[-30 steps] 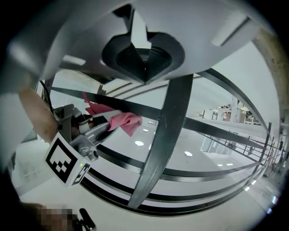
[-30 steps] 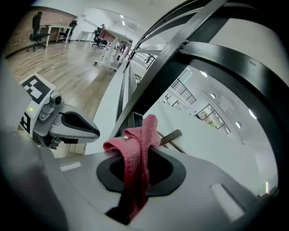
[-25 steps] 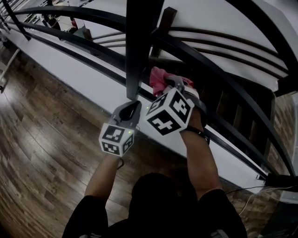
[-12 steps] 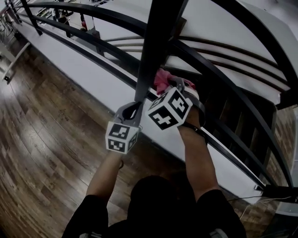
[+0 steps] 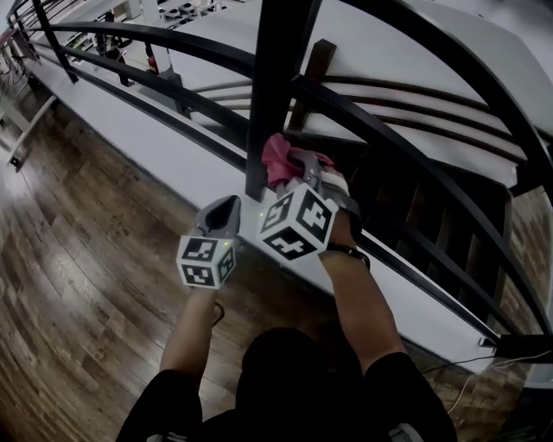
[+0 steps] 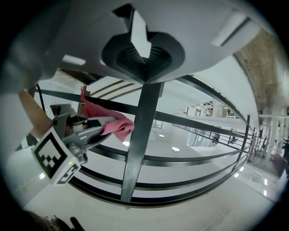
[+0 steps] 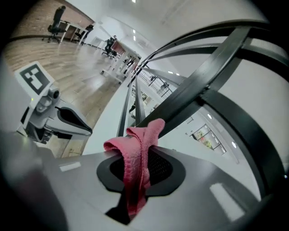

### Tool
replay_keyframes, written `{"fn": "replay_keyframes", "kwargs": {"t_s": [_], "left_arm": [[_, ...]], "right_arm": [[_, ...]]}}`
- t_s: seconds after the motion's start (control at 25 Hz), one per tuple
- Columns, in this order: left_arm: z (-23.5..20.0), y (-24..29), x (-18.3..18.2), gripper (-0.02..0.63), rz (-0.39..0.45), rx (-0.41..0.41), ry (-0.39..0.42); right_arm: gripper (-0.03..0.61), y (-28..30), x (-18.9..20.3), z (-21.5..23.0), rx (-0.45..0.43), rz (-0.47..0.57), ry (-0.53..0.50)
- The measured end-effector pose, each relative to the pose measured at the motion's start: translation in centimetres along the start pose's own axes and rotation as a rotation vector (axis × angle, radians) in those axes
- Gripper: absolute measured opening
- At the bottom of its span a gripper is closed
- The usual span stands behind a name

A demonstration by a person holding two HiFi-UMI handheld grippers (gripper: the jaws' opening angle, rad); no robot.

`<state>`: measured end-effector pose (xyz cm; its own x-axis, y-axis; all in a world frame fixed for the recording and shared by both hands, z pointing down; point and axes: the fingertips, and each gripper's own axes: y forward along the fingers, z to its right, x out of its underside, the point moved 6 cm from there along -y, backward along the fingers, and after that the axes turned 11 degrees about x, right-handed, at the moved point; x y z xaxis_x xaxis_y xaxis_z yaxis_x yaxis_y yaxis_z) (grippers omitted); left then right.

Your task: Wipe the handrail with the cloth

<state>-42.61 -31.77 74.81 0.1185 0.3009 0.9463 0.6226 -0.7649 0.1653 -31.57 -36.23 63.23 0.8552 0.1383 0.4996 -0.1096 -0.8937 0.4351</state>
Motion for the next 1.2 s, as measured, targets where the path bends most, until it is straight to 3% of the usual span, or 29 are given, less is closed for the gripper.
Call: {"fn": "replay_keyframes", "kwargs": {"t_s": [0.2,0.4,0.52,0.76,0.92,1.08,1.2], "left_arm": [[4.6,2.6,0.7,0.000,0.002,0.144,0.026],[12.4,6.9,1.8,0.000,0.012,0.352,0.059],[18.4,9.4,2.5,0.000,-0.015,0.518,0.102],[31.9,13.8,2.6,0.000,-0.060,0.863,0.213],[42.9,16.0,5.3,0.000,-0.147,1.058,0.328],[52.8,17.1,9.1,0.000,-0.251,1.157,0.393],[59.5,18.0,12.9,0.000,-0.327,1.189,0.349]], "right_arm": [[0.051,-6.8,3.8,1.0,0.059,0.065,0.017],[0.051,-13.2,13.8,0.1,0.071,0.053,-0.139],[0.051,-17.3,22.2,0.9,0.091,-0.072,-0.133],[0.051,-26.8,35.9,4.9,0.228,-0.366,-0.068],[0.051,-32.0,46.3,5.9,0.274,-0.479,0.043],[0.051,-36.2,57.3,6.9,0.307,-0.535,0.086],[0.051,-39.6,65.5,8.2,0.344,-0.558,0.121]]}}
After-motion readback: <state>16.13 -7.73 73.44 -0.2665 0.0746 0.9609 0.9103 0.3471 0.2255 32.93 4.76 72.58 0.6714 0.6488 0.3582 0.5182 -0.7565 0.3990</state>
